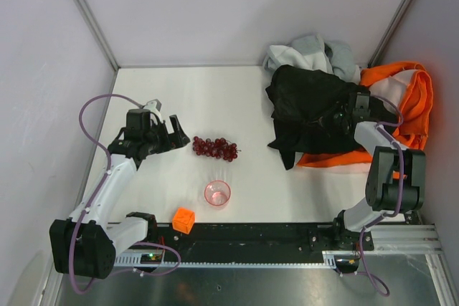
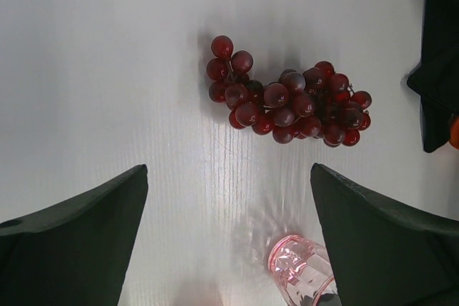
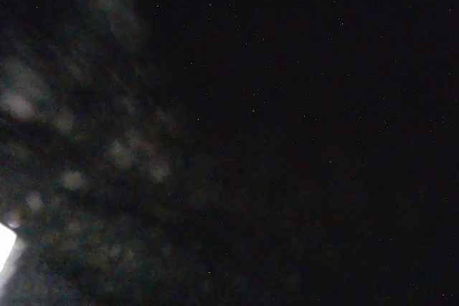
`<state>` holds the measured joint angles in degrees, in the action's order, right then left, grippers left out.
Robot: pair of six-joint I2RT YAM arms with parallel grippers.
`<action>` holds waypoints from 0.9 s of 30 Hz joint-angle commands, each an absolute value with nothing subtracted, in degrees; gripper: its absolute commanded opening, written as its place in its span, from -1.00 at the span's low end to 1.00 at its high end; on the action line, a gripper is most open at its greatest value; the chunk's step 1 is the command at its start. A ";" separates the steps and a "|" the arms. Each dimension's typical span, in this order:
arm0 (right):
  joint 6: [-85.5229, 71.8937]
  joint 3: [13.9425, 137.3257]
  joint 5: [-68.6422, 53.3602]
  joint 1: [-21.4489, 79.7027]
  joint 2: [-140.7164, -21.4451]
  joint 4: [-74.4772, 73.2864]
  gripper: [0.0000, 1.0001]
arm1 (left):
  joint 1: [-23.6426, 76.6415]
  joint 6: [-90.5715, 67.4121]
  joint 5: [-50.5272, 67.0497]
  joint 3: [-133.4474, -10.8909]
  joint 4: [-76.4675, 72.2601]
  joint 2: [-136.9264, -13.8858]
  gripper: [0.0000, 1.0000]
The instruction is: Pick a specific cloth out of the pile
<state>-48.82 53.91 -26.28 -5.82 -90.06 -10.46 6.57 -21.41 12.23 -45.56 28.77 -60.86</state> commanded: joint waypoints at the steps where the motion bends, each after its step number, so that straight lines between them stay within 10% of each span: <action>1: -48.84 56.12 -29.05 -6.54 -86.24 -7.14 -1.00 | 6.15 -20.61 13.36 -47.62 27.86 -60.66 0.99; 27: -31.09 94.09 9.57 -27.31 -68.59 -33.05 -1.00 | 6.22 -20.73 14.50 -47.72 27.81 -60.91 0.99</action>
<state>-35.22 88.60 -1.06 -23.49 -70.54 -34.50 6.57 -21.41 12.64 -45.56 28.77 -60.86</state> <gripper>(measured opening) 0.058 0.995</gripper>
